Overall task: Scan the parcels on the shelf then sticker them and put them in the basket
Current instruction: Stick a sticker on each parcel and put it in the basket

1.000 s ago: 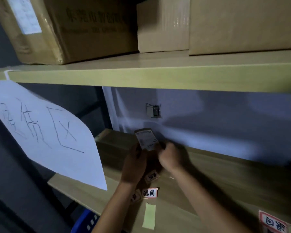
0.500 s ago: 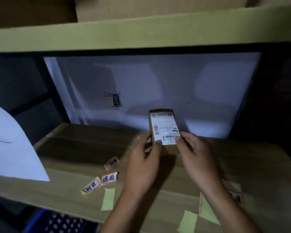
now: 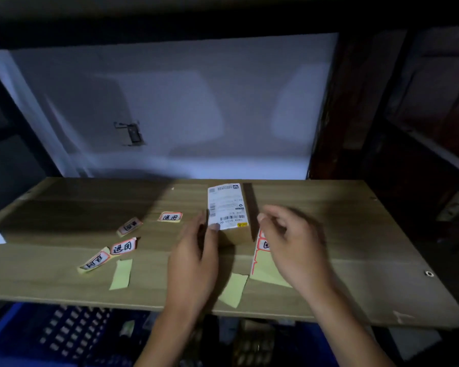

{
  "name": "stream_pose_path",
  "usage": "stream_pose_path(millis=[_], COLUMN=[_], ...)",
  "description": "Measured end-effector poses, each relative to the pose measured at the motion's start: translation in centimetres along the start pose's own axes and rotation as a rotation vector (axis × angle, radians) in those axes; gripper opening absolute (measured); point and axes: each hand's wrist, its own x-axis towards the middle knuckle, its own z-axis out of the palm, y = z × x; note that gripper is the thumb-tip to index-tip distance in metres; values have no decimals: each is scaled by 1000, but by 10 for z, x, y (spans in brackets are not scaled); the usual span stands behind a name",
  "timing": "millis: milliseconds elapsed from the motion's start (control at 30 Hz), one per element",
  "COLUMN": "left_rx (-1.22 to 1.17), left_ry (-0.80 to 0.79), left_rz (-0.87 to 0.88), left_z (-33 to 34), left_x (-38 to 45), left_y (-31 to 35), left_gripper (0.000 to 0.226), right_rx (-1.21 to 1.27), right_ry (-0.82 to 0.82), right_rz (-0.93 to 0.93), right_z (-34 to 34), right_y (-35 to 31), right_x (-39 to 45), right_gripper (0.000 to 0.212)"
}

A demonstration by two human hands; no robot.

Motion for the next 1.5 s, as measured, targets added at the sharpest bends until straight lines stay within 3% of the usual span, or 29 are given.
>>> stream_pose_path(millis=[67, 133, 233, 300, 467, 733, 800, 900, 1033, 1233, 1367, 1500], left_rx=[9, 84, 157, 162, 341, 468, 465, 456, 308, -195, -283, -280], left_ry=[78, 99, -75, -230, -412, -452, -448, -451, -462, -262, -227, -201], left_rz=[157, 322, 535, 580, 532, 531, 527, 525, 467, 264, 175, 132], left_z=[-2, -2, 2, 9, 21, 22, 23, 23, 22, 7, -6, -20], left_x=[-9, -20, -33, -34, -34, -34, -35, -36, -31, -35, -39, -33], left_y=[4, 5, 6, 5, 1, 2, 3, 5, 1, 9, -1, -3], left_gripper=[23, 19, 17, 20, 37, 35, 35, 34, 33, 36, 9, 8], right_rx=[-114, -250, -325, -287, -377, -395, -341, -93, 196, 337, 401, 353], right_ry=[43, -20, -102, -143, -185, -177, -155, -86, 7, -322, -335, -332], right_rz=[-4, 33, 60, 94, 21, -96, -105, 23, 24, -24, -22, -20], right_z=[-24, -43, -59, -63, -56, -51, -52, -59, -64, -38, -16, -5], right_y=[6, 16, 35, 41, 46, 57, 60, 58, 44, 13, 2, -6], right_x=[3, 4, -2, -8, -13, -9, -7, -5, -15, -42, -40, -30], right_gripper=[22, 22, 16, 13, 38, 6, 8, 13, 21, 24, 16, 14])
